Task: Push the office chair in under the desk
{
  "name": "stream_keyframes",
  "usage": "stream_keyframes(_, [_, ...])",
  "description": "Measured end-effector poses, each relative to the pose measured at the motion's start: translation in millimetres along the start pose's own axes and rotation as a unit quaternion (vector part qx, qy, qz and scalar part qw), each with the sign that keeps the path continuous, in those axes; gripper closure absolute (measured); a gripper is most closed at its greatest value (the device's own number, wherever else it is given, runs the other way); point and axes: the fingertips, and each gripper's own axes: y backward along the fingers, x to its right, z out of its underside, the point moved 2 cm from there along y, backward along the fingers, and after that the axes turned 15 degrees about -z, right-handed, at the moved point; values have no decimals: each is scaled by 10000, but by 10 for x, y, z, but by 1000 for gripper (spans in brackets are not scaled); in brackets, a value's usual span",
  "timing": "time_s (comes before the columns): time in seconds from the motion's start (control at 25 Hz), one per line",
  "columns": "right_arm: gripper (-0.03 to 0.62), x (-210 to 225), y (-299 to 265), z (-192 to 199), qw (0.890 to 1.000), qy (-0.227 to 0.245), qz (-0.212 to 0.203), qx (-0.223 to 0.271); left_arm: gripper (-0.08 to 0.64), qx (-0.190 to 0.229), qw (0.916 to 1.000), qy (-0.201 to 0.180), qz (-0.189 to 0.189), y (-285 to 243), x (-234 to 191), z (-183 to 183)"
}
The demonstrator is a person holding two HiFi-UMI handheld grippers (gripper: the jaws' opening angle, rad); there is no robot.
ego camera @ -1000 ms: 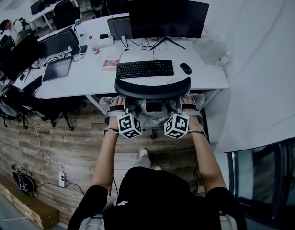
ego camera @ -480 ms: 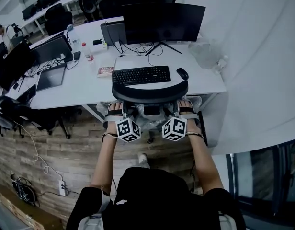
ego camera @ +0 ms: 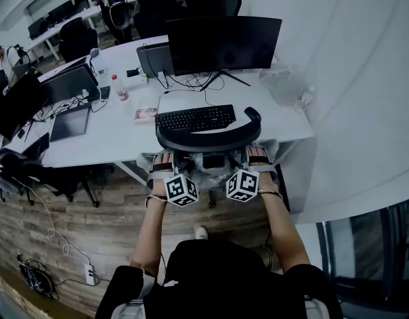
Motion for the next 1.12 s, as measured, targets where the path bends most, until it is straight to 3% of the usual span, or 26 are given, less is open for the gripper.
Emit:
stream_keyframes(0.52, [256, 181, -165, 5, 9999, 25, 75, -100, 181, 70, 9999, 43, 59, -195, -85, 18])
stream_keyframes(1.12, [253, 200, -188, -7, 9994, -77, 259, -238, 183, 454, 9990, 25, 9, -203, -91, 37])
